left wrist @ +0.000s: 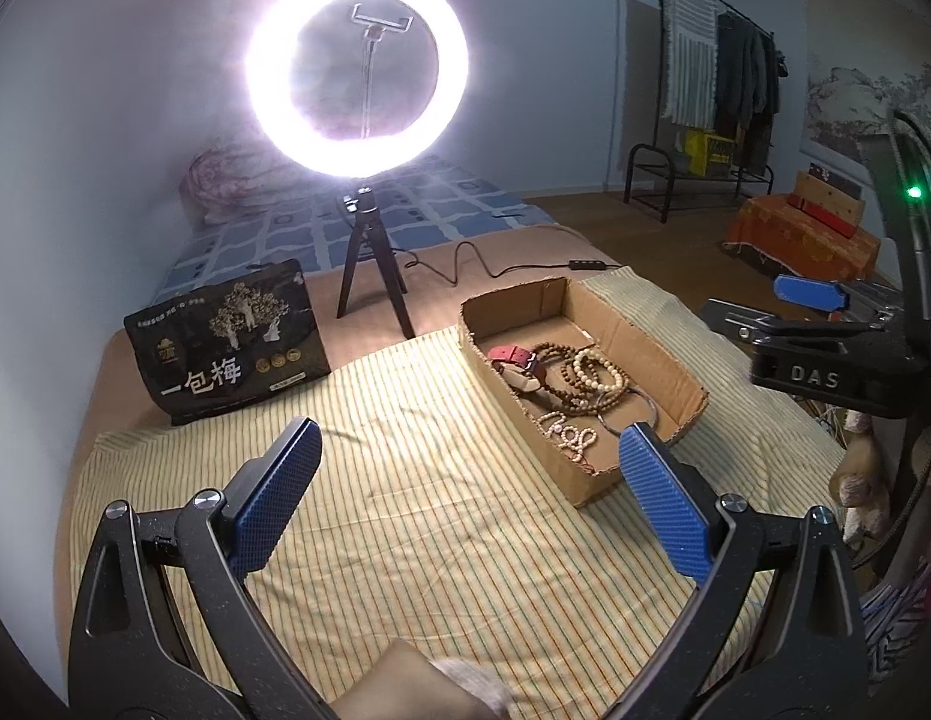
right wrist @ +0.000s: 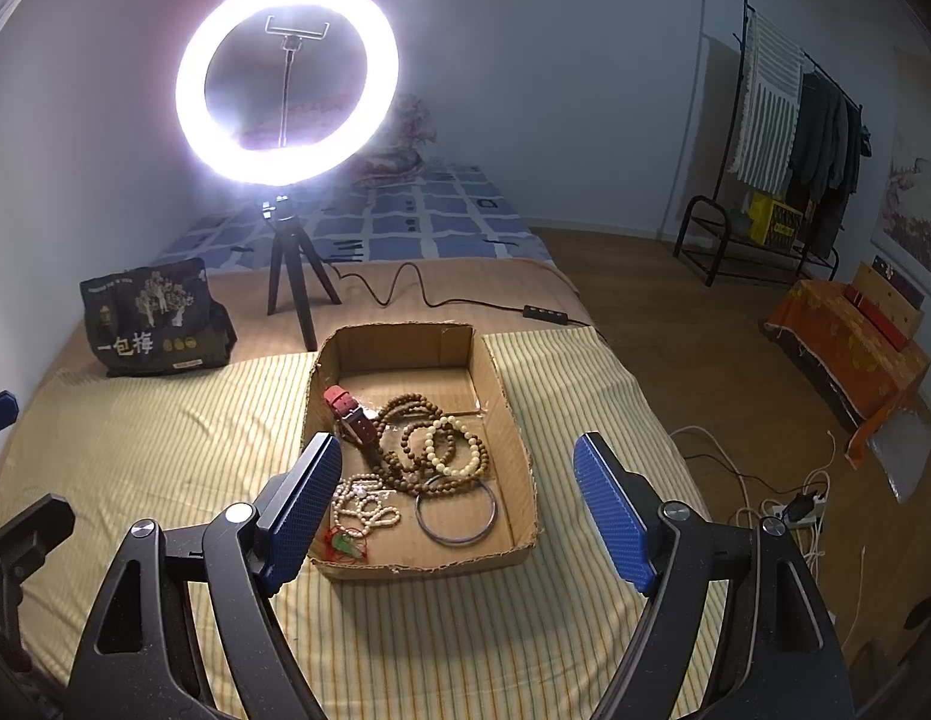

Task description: Organize jewelry

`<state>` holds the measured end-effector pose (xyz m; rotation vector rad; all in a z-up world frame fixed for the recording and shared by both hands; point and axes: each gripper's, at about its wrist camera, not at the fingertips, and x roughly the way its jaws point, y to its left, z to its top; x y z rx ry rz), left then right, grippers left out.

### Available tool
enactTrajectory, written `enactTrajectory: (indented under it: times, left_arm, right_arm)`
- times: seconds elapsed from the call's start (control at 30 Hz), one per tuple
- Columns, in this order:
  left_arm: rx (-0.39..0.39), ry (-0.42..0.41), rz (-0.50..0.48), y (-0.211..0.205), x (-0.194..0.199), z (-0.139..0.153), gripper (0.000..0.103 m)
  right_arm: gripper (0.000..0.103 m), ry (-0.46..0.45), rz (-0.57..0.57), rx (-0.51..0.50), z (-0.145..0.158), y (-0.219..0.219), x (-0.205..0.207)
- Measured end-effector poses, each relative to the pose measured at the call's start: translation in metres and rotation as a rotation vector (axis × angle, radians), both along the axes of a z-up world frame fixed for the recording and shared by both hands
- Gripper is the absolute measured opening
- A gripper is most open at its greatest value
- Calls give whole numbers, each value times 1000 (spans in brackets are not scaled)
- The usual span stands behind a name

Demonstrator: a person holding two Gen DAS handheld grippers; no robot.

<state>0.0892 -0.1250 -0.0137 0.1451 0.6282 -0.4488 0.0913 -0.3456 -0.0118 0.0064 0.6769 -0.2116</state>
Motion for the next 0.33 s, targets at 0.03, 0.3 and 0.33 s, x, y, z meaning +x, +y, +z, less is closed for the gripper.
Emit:
enactTrajectory:
  times: [0.03,0.3,0.33]
  left_arm:
    - [-1,6,2,0,1,0,101]
    - [-47,39,19,7,6,1,101]
    - [-44,34,23,7,6,2,101]
  right_arm:
    - [80,0,1,-1,0,1,2]
    - [80,2,1,-3,-1,-1,0]
    - [80,2,2,-2,0,-1,0]
